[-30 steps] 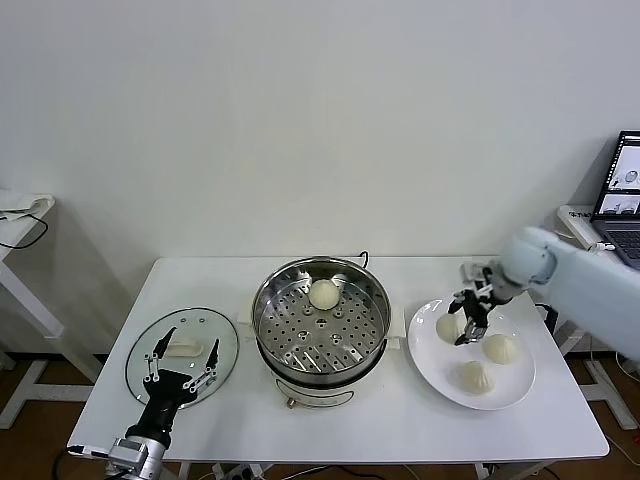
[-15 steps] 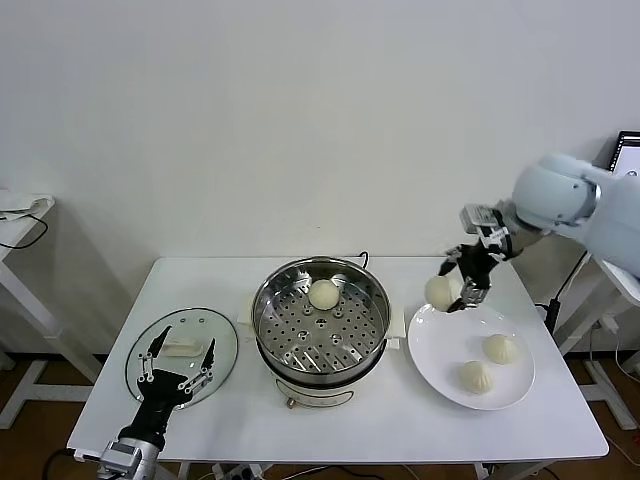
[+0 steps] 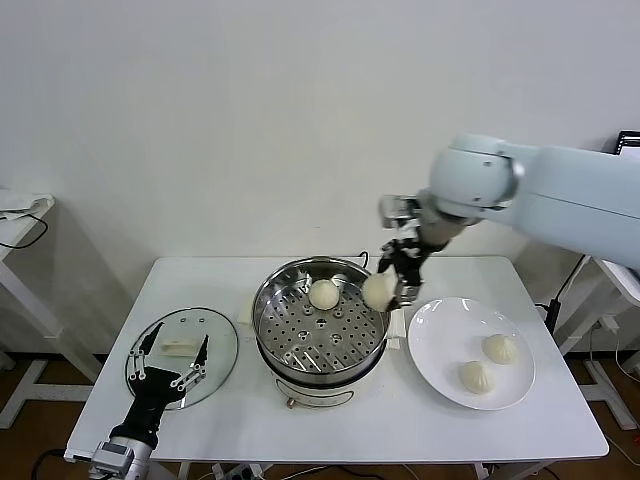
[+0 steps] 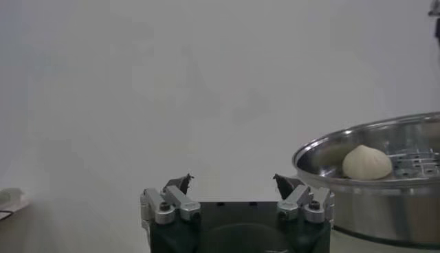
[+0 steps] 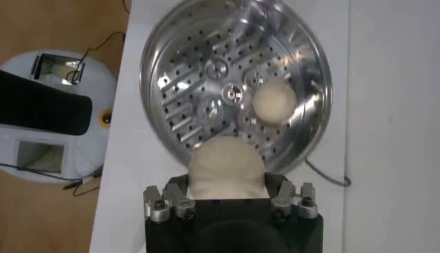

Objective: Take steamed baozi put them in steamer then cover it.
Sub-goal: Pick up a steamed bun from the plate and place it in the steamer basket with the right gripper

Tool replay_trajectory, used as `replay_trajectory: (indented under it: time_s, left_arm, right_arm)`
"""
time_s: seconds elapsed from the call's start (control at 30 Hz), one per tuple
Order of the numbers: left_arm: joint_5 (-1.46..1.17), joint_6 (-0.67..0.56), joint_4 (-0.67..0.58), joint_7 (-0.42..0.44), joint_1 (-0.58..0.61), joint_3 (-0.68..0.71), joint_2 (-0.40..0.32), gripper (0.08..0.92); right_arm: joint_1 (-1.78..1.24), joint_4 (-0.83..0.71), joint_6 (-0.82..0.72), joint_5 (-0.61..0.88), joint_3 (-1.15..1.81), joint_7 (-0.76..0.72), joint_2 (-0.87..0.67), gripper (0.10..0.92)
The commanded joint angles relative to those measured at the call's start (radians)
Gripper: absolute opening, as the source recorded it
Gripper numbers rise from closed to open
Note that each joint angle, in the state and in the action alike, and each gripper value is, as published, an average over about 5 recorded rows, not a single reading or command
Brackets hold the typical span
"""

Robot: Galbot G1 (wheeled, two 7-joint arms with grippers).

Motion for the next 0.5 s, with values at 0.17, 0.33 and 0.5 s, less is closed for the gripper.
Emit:
replay_trajectory:
  time_s: [0.17,0.33,0.5]
  left_arm:
    - [-0.004,-0.001,-0.004,0.001,-0.005,-0.012,0.0,0.823]
    - [-0.004,0.001,-0.005,0.001,-0.011,-0.011,-0.001,0.823]
    - [-0.005,0.001,0.003,0.001,-0.015,-0.02,0.0,0.823]
  right_arm:
    - [-0.161,-0.165,-0.091,0.028,0.062,0.117,0.341,0.721]
    - [-0.22,-0.239,-0.091,-0.003,0.068,0.108,0.387,0.721]
    - [-0.285,-0.296,-0.091,-0.057,0.076,0.091,0.419,0.722]
